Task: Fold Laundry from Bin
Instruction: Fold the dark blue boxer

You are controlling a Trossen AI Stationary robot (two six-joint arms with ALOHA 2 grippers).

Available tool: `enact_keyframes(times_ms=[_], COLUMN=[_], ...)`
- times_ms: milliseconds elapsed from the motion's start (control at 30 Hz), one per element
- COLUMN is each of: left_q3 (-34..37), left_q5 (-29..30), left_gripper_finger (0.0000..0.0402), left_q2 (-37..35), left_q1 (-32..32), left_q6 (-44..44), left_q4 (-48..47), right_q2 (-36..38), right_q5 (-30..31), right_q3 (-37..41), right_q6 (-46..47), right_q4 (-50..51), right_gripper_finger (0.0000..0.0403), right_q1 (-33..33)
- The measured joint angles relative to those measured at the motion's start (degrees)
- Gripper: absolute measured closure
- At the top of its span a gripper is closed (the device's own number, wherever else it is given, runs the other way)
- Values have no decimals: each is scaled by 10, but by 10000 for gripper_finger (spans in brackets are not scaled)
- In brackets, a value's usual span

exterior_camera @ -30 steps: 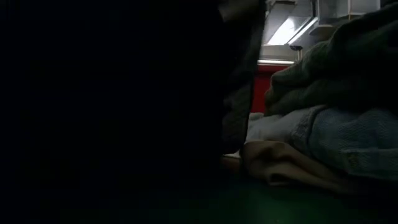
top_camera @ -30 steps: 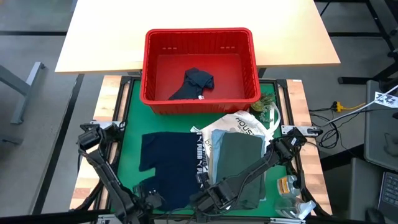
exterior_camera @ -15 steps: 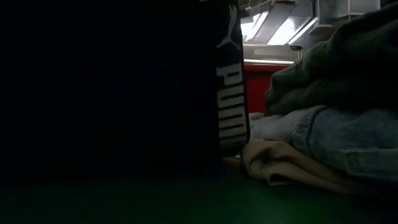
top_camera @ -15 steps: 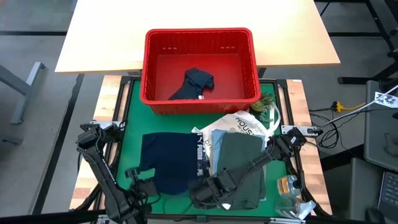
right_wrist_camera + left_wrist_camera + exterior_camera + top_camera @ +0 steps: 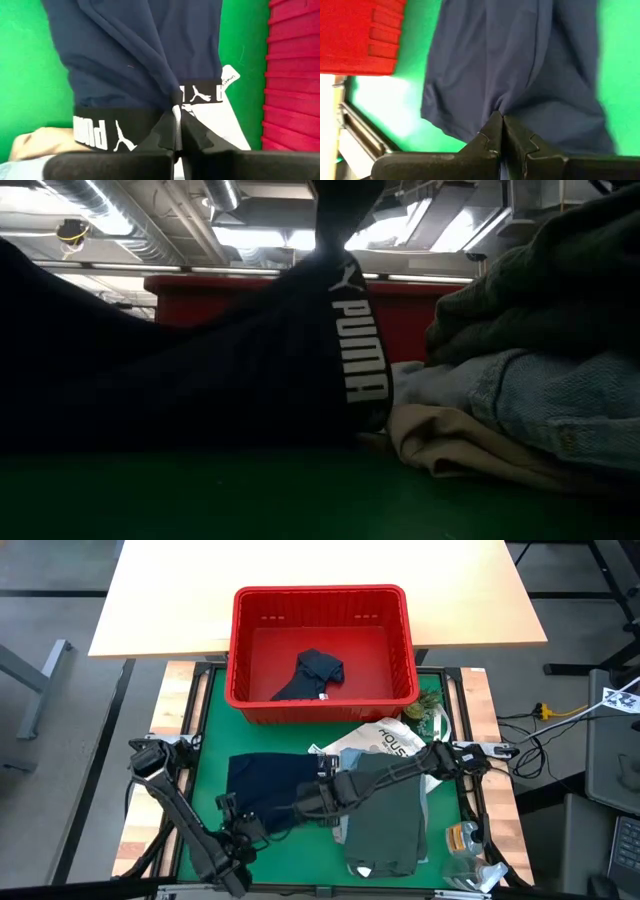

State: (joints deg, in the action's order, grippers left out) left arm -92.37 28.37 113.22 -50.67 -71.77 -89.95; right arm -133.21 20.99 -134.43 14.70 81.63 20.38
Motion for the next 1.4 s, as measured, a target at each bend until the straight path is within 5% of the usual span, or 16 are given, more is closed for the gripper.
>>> enact_keyframes(times_ms=[667, 1400], left_q3=[291, 357], left_q5=[11, 10], left_gripper_finger=[401, 400], left_q2=[-171, -169], left_q1=[91, 150], left_q6=[4, 50], left_q4=[25, 82], right_q2=[-8, -11], right_q5=[-29, -56], right_q3=[1, 1], right_q6=[-34, -27], right_q4=[-8, -19], right_gripper_finger=[391, 388], right_q1=[-131, -155])
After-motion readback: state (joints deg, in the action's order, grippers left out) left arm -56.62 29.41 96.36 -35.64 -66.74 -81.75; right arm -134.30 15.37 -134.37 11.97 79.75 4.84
